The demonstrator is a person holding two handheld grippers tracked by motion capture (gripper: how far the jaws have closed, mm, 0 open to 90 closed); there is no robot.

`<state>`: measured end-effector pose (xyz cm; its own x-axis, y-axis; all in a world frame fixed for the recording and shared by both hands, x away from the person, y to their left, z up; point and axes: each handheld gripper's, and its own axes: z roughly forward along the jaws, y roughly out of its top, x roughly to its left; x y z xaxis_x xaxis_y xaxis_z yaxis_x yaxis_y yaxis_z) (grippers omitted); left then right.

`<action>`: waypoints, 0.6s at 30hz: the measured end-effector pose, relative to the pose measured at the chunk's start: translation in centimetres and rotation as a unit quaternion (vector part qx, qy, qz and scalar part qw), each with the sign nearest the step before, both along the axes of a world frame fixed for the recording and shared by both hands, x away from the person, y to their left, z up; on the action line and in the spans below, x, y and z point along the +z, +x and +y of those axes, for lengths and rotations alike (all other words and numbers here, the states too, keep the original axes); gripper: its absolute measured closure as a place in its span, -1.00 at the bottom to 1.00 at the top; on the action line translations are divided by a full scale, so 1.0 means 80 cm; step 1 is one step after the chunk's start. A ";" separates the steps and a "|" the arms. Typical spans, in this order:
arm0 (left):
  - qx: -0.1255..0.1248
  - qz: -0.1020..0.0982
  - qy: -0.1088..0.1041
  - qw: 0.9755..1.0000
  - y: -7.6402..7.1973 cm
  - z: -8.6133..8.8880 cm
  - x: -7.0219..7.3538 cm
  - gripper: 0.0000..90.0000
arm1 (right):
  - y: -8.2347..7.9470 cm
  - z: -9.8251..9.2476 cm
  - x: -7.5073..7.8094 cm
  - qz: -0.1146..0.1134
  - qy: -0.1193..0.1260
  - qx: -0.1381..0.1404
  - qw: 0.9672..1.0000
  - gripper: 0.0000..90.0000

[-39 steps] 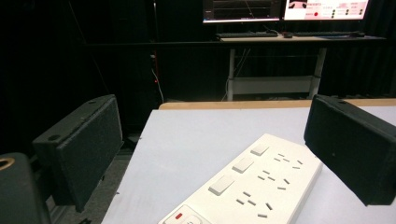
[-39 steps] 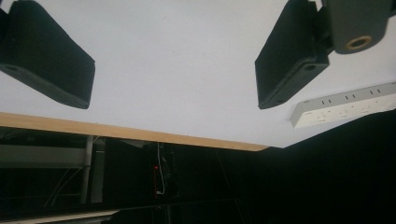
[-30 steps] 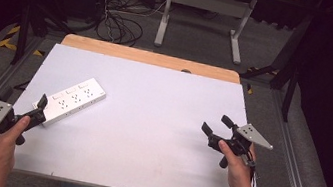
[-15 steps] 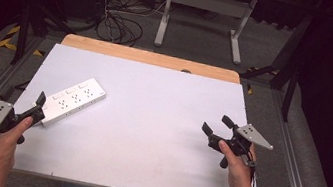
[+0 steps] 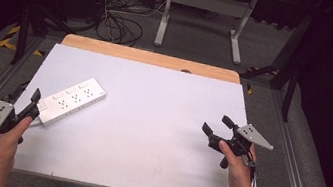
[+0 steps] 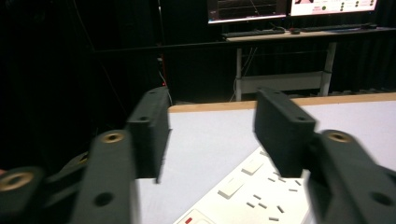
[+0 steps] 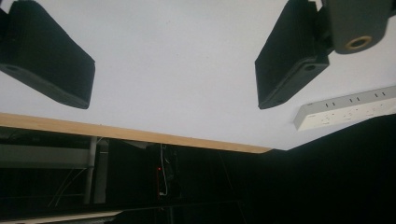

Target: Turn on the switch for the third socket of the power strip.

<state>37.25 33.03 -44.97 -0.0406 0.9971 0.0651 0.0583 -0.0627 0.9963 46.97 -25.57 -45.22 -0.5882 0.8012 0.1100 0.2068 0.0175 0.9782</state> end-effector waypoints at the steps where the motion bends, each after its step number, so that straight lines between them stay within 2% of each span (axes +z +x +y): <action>1: 0.002 0.000 -0.002 1.000 0.000 0.001 0.000 0.20 | 0.000 0.000 0.000 0.000 0.000 0.000 1.000 -0.72; 6: 0.008 0.003 -0.005 1.000 0.000 0.003 0.000 0.38 | 0.000 -0.001 0.000 0.000 0.000 -0.001 1.000 -0.72; 18: 0.011 0.008 0.008 1.000 -0.001 0.004 0.000 0.65 | -0.001 -0.001 0.000 0.001 0.000 -0.001 1.000 -0.72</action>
